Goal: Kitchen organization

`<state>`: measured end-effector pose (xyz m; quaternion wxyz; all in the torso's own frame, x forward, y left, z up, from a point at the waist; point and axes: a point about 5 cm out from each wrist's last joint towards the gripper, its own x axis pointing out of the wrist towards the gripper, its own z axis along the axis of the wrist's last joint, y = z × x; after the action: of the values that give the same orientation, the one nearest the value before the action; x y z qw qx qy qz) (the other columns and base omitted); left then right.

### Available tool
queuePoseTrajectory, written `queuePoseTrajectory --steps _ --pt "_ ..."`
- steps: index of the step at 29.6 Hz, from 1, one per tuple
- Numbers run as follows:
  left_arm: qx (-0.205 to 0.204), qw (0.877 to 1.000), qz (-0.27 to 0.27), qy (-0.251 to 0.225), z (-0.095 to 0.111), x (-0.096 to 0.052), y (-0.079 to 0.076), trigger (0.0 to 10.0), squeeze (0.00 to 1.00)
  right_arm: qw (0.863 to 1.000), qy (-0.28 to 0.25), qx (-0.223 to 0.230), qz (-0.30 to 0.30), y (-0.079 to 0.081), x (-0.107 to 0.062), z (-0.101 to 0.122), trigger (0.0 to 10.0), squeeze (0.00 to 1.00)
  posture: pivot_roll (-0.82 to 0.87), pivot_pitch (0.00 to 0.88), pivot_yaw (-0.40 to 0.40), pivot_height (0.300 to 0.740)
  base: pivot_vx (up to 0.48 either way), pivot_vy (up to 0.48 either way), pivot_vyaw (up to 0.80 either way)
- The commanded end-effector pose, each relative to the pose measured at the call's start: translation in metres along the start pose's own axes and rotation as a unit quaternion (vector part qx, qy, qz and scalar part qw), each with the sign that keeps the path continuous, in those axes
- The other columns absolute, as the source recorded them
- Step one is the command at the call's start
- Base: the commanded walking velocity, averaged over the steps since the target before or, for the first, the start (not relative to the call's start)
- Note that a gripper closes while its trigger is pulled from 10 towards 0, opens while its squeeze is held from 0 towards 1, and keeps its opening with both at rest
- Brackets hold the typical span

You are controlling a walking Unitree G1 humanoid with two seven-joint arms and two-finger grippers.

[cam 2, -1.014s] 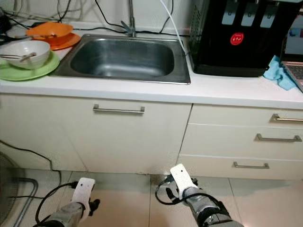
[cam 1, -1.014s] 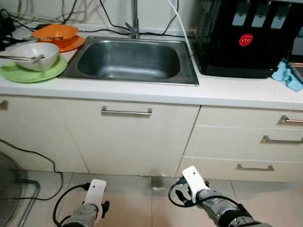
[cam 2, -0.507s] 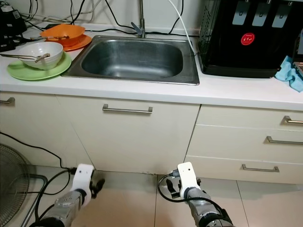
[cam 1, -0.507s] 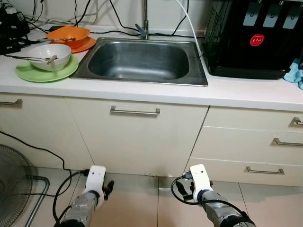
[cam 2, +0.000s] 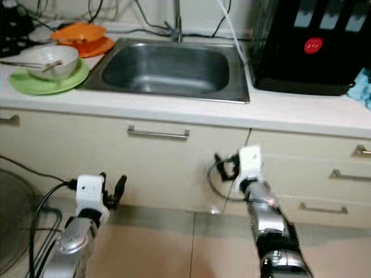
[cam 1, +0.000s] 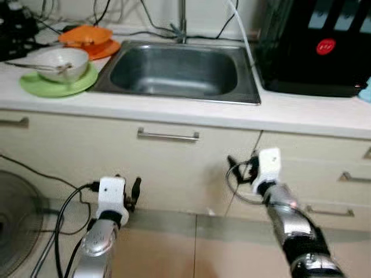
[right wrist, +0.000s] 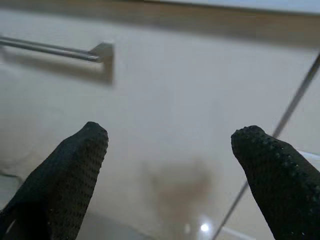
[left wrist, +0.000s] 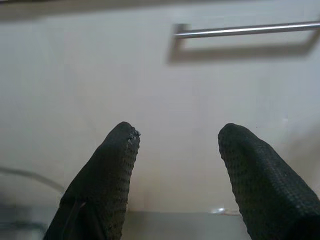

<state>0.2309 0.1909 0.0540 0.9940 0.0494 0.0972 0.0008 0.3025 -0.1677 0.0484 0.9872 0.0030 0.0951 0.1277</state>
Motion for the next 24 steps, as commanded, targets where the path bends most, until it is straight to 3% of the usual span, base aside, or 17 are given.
queuePoseTrajectory --steps 1,6,10,14,20,24 --pt "0.001 1.0 0.012 0.003 0.007 -0.005 0.007 10.0 0.0 0.999 -0.032 -0.006 0.005 -0.003 0.0 0.022 10.0 0.0 -0.02 0.0 0.045 0.74 0.0 0.0 0.0" --pt "0.003 1.0 0.013 0.006 0.009 -0.016 0.008 10.0 0.0 0.999 -0.033 0.01 0.003 -0.003 -0.012 0.025 10.0 0.0 -0.02 0.0 0.049 0.74 0.0 0.0 0.0" --pt "0.0 1.0 0.021 -0.013 0.019 -0.022 0.009 10.0 0.0 0.999 -0.03 0.013 -0.017 -0.008 -0.022 0.029 10.0 0.0 -0.02 0.0 0.053 0.74 0.0 0.0 0.0" --pt "-0.009 0.999 0.025 -0.031 0.036 -0.026 0.015 10.0 0.0 0.999 -0.029 0.037 0.0 -0.001 -0.036 0.043 10.0 0.0 -0.02 0.0 0.059 0.74 0.0 0.0 0.0" --pt "-0.002 0.999 0.017 -0.043 0.046 -0.019 0.02 10.0 0.0 0.999 -0.042 0.014 0.014 0.003 -0.047 0.056 10.0 0.0 -0.04 0.0 0.106 0.74 0.0 0.0 0.0" --pt "0.005 0.998 -0.021 -0.061 0.058 -0.005 0.006 10.0 0.0 0.998 -0.057 -0.018 -0.011 -0.008 -0.05 0.061 10.0 0.0 -0.06 0.0 0.149 0.74 0.0 0.0 0.0"
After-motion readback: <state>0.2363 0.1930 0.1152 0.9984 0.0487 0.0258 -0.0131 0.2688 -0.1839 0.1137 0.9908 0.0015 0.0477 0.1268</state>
